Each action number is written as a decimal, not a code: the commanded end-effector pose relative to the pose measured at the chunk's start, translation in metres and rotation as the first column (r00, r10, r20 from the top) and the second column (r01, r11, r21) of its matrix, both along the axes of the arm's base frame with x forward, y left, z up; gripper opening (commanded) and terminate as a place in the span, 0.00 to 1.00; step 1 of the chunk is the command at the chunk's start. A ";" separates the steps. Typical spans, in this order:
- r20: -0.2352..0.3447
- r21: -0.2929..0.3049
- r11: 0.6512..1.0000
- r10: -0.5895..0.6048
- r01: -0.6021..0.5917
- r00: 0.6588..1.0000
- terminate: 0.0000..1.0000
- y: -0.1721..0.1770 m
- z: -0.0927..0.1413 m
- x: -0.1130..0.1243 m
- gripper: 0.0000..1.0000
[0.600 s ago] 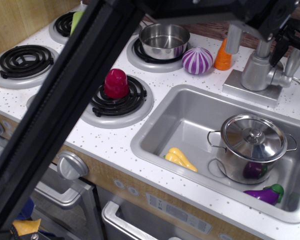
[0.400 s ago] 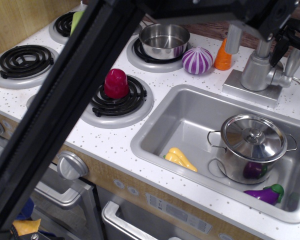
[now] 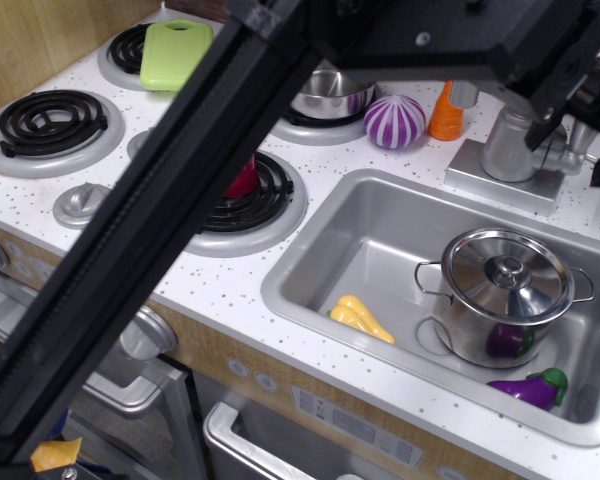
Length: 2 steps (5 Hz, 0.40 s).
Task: Turn lever vertical to front
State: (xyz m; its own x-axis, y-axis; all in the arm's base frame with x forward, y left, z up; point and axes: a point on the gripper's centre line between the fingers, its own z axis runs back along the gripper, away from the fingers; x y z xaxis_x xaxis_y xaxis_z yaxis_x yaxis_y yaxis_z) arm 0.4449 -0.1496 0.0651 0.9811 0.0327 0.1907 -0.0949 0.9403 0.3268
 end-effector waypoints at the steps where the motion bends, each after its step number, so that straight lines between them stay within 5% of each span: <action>1: 0.143 0.003 1.000 0.007 -0.008 0.990 0.00 -0.004 0.046 0.011 1.00; 2: 0.175 0.012 1.000 0.006 -0.008 0.985 0.00 0.001 0.049 0.019 1.00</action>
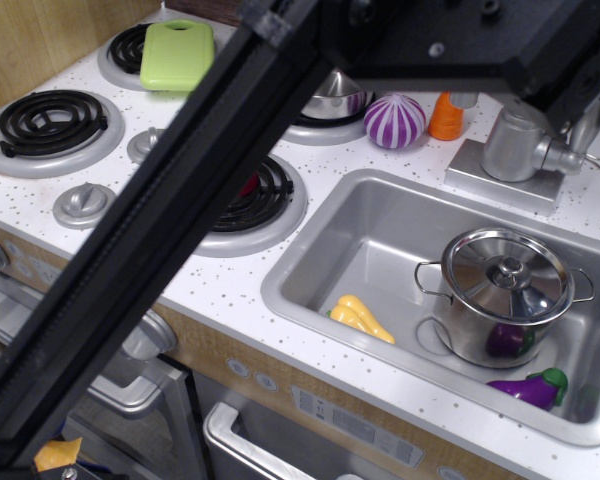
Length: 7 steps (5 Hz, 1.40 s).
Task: Turn lever vertical to front
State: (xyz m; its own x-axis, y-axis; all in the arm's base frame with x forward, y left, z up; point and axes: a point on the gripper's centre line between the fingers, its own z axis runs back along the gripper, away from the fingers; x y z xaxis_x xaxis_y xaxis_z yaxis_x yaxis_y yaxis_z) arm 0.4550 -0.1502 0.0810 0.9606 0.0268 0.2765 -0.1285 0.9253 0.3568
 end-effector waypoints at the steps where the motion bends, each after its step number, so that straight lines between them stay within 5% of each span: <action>1: 0.108 -0.029 0.999 -0.011 0.014 0.994 0.00 0.008 0.034 0.017 1.00; 2: 0.113 -0.033 0.999 -0.004 0.007 0.994 0.00 0.011 0.031 0.023 1.00; 3: 0.103 -0.048 0.999 0.004 0.001 0.995 0.00 0.013 0.029 0.028 0.00; 7: -0.019 -0.136 0.978 0.156 -0.157 0.988 0.00 -0.013 0.027 -0.016 0.00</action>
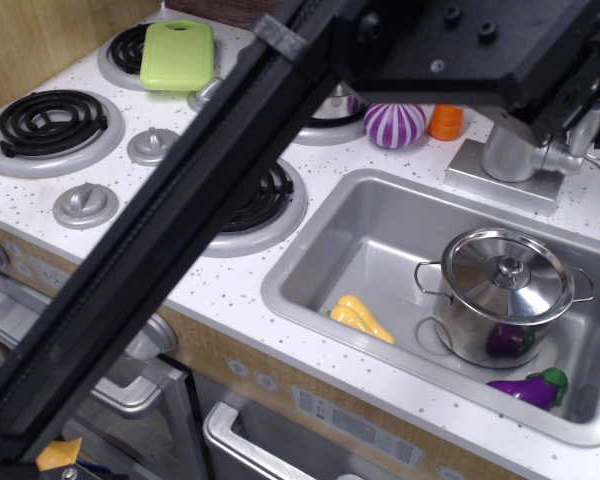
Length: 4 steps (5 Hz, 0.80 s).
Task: Turn lever vertical to front
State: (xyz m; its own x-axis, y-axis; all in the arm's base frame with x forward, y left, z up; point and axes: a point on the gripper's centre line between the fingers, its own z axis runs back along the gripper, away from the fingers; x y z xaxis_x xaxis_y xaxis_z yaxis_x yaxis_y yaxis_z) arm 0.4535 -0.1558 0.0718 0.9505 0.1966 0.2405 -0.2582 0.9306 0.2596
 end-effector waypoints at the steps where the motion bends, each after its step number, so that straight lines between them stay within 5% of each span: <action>1: -0.002 -0.039 0.999 0.036 -0.036 0.999 0.00 -0.010 0.032 -0.027 0.00; 4: -0.025 -0.130 0.990 0.050 -0.053 0.998 0.00 -0.009 -0.003 -0.049 0.00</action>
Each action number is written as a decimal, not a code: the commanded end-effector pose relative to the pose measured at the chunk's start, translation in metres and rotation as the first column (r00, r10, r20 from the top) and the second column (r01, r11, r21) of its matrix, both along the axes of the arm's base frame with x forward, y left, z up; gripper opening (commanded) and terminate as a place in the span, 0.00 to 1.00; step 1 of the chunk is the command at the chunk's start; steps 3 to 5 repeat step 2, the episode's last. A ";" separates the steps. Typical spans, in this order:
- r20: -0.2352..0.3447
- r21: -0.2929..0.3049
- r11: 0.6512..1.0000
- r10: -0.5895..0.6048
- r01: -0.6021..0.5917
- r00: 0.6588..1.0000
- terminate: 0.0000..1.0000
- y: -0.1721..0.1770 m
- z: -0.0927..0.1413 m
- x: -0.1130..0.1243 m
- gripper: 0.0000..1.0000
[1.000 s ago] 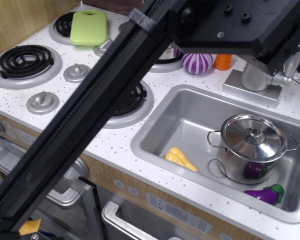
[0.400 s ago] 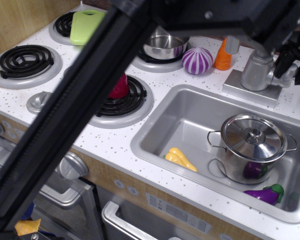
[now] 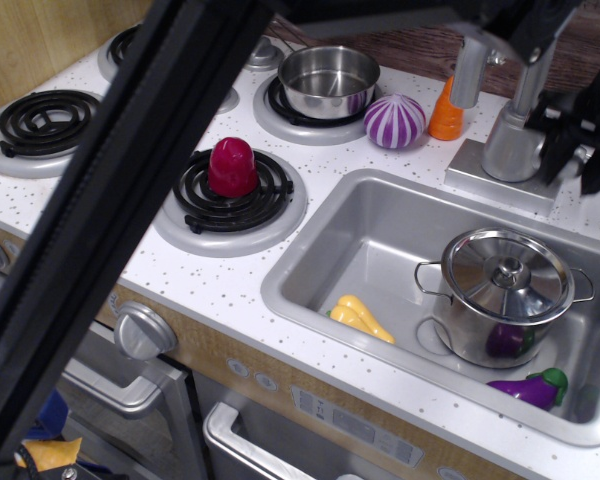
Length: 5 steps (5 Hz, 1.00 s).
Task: Turn lever vertical to front
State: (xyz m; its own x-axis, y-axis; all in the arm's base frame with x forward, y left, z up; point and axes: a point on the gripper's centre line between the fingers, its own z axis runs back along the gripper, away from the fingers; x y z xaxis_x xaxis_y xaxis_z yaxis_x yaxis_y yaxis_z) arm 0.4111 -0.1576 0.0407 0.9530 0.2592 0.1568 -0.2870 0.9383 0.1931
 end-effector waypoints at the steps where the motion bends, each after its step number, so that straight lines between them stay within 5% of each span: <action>1: 0.030 -0.055 0.998 0.008 -0.006 1.000 0.00 -0.005 0.019 -0.007 0.00; 2: 0.036 -0.033 0.999 0.002 -0.001 0.999 1.00 -0.007 0.014 -0.008 0.00; 5: 0.036 -0.033 0.999 0.002 -0.001 0.999 1.00 -0.007 0.014 -0.008 0.00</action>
